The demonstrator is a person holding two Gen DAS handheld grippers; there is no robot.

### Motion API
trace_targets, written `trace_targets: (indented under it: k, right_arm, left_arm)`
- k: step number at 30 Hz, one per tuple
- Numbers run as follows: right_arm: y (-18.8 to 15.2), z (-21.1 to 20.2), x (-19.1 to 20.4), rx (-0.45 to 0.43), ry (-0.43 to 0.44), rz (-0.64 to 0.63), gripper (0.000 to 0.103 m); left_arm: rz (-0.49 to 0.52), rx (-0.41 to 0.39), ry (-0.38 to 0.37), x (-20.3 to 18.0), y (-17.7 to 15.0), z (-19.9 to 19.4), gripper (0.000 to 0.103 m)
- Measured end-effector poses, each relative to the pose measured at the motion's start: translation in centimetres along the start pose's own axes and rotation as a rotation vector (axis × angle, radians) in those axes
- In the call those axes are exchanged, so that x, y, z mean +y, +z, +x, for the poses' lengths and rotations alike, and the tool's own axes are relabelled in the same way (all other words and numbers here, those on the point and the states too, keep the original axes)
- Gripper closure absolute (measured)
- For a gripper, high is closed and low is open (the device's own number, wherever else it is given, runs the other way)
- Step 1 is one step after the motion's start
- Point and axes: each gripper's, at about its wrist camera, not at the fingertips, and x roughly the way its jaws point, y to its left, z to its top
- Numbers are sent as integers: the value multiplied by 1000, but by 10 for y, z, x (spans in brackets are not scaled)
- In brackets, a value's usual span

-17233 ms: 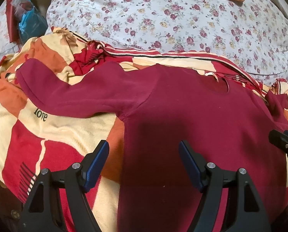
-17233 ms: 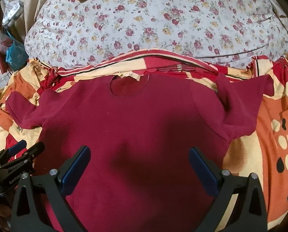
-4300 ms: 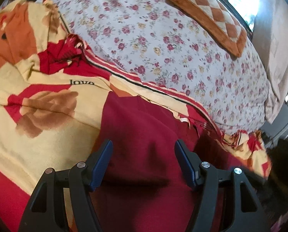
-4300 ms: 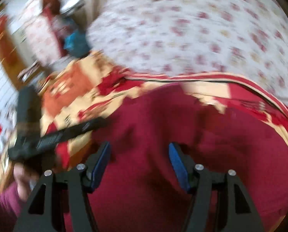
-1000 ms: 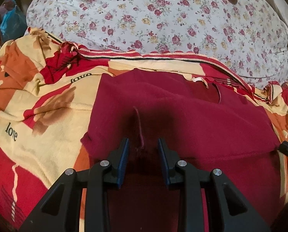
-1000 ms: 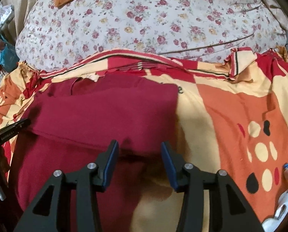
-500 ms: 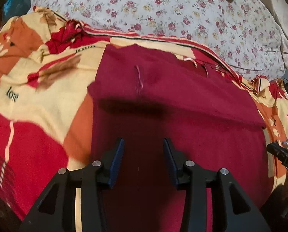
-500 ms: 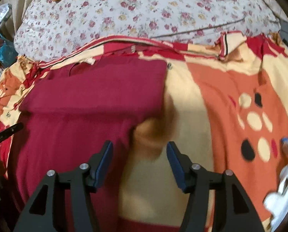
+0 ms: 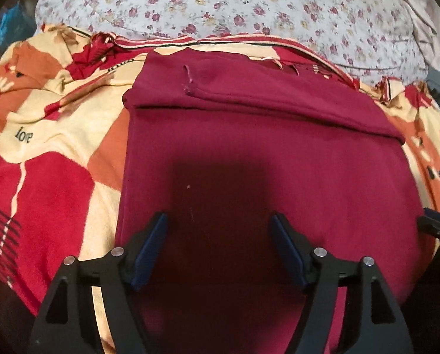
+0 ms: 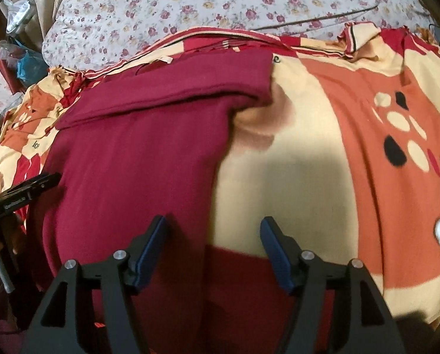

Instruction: Fold small clothes

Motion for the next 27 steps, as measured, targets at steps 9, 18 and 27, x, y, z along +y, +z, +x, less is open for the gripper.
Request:
trace_targets:
  k: [9,18,27]
  right_arm:
    - [-27,-14,-3,21,23,8,32]
    - [-63,-21,-7,85,89,2,28]
    - [-86,-11,12,179,133,-49,23]
  left_arm:
    - [-10,48,-24,1,-12,-13,50]
    - [-75,65,-46,36,-49,-55,50]
    - [-98,141,-74,47,-79,-51,50]
